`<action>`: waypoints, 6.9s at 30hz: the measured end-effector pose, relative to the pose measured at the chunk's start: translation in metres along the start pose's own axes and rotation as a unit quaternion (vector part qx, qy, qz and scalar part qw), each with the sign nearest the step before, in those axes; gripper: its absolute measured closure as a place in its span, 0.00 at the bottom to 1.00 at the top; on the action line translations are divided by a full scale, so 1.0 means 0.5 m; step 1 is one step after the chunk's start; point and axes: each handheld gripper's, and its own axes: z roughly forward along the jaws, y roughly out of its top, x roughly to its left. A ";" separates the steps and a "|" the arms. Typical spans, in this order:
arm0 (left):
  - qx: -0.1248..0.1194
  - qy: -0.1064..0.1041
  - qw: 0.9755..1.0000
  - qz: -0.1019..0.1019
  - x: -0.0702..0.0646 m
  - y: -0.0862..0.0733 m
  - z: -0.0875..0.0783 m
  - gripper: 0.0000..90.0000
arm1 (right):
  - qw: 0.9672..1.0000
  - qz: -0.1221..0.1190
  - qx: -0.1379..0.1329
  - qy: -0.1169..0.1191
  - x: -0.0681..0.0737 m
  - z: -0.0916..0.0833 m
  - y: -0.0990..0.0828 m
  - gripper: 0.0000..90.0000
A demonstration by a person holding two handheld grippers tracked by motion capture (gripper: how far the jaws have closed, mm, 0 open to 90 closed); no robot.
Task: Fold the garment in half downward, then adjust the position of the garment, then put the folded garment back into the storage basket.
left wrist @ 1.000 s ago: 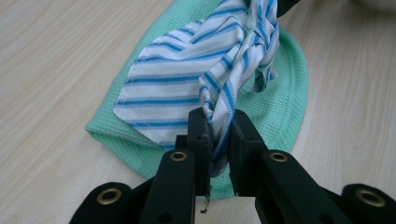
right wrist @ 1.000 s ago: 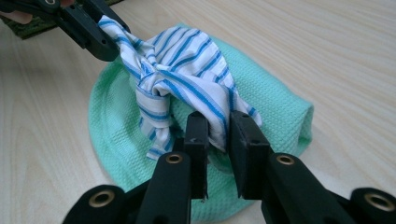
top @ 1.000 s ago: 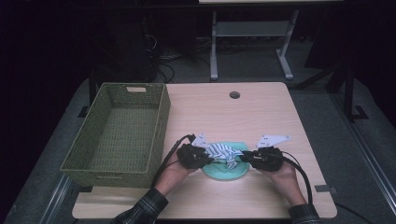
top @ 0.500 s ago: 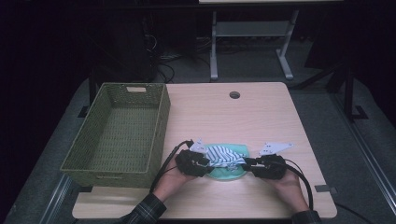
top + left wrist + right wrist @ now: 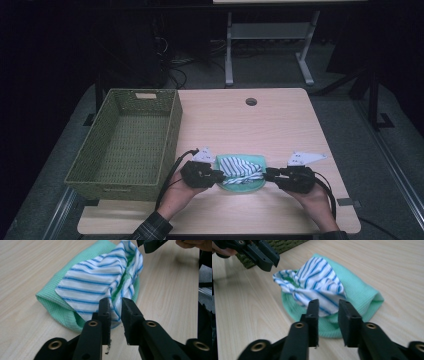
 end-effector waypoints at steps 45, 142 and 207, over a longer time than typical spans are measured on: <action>0.023 0.039 0.999 0.005 0.034 0.077 0.074 0.97 | 1.000 -0.015 0.018 -0.003 -0.026 0.069 0.051 1.00; 0.082 0.048 0.995 0.036 0.022 0.010 0.085 0.97 | 0.995 -0.030 0.090 0.007 -0.031 0.097 0.009 1.00; 0.139 -0.028 0.982 0.127 0.026 0.070 0.127 0.16 | 0.982 0.042 0.065 -0.173 -0.061 -0.025 -0.107 0.13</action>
